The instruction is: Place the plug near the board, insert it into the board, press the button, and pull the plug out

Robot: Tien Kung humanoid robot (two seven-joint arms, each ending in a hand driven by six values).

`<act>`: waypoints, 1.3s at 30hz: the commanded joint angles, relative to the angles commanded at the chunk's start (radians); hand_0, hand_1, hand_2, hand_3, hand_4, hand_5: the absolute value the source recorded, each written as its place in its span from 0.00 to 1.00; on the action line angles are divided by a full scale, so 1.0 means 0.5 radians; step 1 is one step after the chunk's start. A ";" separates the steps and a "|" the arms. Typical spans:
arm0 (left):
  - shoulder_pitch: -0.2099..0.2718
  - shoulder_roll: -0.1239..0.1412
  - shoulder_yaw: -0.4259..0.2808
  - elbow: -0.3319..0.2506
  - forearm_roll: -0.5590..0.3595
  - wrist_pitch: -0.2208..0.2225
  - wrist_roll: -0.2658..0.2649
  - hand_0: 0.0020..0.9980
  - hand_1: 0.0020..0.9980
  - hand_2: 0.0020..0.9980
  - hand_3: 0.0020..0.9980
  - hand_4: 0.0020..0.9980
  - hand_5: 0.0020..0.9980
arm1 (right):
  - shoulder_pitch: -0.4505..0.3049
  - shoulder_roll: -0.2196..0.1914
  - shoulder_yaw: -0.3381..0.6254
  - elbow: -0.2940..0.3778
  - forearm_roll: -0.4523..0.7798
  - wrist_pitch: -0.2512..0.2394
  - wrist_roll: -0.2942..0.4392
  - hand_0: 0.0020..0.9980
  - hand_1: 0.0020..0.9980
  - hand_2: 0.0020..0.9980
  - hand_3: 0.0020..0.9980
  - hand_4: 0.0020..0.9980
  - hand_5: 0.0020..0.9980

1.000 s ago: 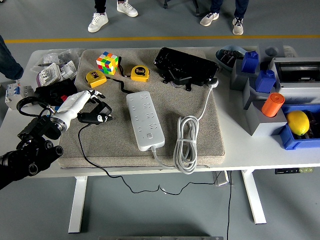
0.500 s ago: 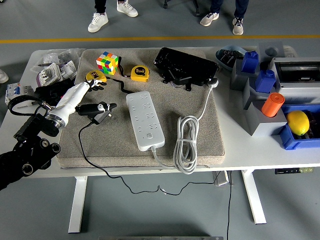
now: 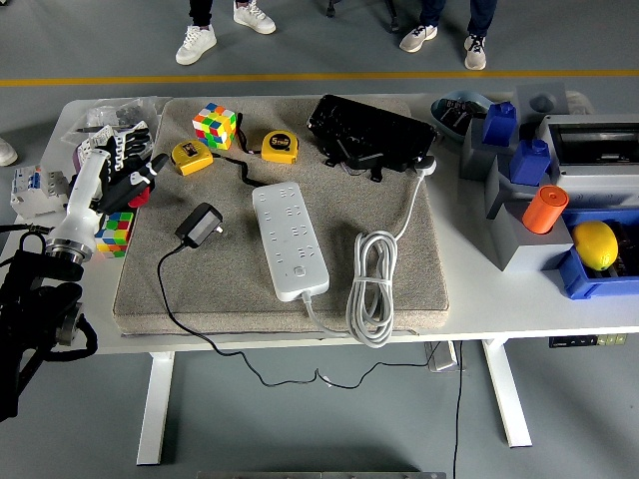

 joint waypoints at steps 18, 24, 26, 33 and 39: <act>0.094 -0.027 -0.184 0.017 0.012 0.008 0.002 0.78 0.78 0.76 0.76 0.93 0.64 | 0.007 0.011 -0.065 -0.059 0.078 0.002 -0.009 0.70 0.70 0.67 0.57 1.00 0.52; 0.102 -0.024 -0.183 0.011 0.021 0.006 0.018 0.78 0.78 0.76 0.76 0.93 0.64 | -0.001 0.002 -0.076 -0.056 0.078 0.001 -0.011 0.70 0.70 0.67 0.57 1.00 0.52; 0.114 -0.032 -0.190 0.014 0.021 0.007 0.021 0.78 0.77 0.76 0.76 0.93 0.64 | -0.018 0.012 -0.056 -0.057 0.079 -0.001 -0.010 0.70 0.70 0.68 0.57 1.00 0.52; 0.117 -0.030 -0.173 0.010 0.037 0.004 0.038 0.78 0.77 0.76 0.76 0.93 0.64 | -0.028 0.037 -0.062 -0.069 0.090 0.002 -0.014 0.70 0.70 0.68 0.57 1.00 0.52; 0.119 -0.035 -0.178 0.004 0.039 0.003 0.045 0.78 0.77 0.76 0.76 0.93 0.64 | -0.027 0.033 -0.069 -0.081 0.106 0.003 -0.015 0.70 0.70 0.68 0.57 1.00 0.53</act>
